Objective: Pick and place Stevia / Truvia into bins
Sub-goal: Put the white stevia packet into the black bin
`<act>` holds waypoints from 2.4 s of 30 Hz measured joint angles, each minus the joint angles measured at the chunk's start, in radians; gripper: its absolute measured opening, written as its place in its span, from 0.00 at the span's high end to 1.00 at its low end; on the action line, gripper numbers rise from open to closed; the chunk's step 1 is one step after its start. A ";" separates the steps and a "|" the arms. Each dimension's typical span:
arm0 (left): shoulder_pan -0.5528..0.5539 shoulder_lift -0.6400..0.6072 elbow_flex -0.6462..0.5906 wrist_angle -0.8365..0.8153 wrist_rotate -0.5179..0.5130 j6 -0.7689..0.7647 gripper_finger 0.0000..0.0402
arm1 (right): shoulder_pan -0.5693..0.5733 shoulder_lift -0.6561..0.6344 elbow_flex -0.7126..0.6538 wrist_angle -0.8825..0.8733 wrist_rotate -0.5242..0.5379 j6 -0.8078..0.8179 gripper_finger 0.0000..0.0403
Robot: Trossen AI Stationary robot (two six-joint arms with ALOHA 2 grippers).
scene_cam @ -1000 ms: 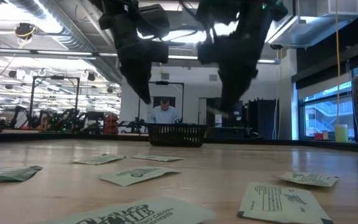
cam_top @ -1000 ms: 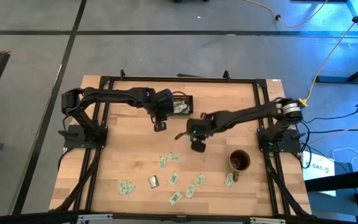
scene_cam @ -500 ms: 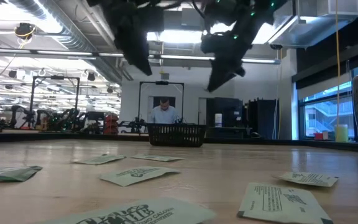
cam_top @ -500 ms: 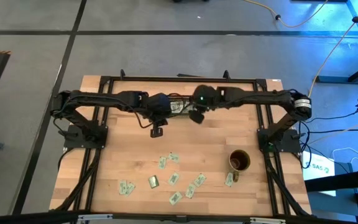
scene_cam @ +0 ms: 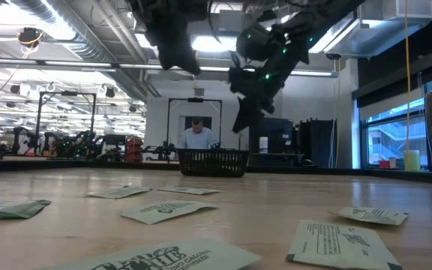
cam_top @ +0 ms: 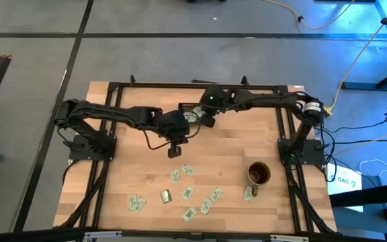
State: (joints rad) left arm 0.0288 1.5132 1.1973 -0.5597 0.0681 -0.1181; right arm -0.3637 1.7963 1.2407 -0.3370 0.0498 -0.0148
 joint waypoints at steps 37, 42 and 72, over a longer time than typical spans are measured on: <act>-0.105 0.153 0.001 0.058 -0.153 0.035 0.75 | -0.013 -0.009 0.001 0.025 0.001 0.058 0.69; -0.150 0.175 0.002 0.076 -0.152 0.042 0.77 | -0.011 -0.154 -0.025 -0.002 0.010 0.063 0.69; -0.199 0.460 0.006 0.053 -0.063 0.132 0.82 | 0.080 -0.514 -0.374 0.162 0.035 0.195 0.69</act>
State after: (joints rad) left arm -0.1707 1.9728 1.2037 -0.5071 0.0051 0.0140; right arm -0.2832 1.2819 0.8665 -0.1753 0.0853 0.1802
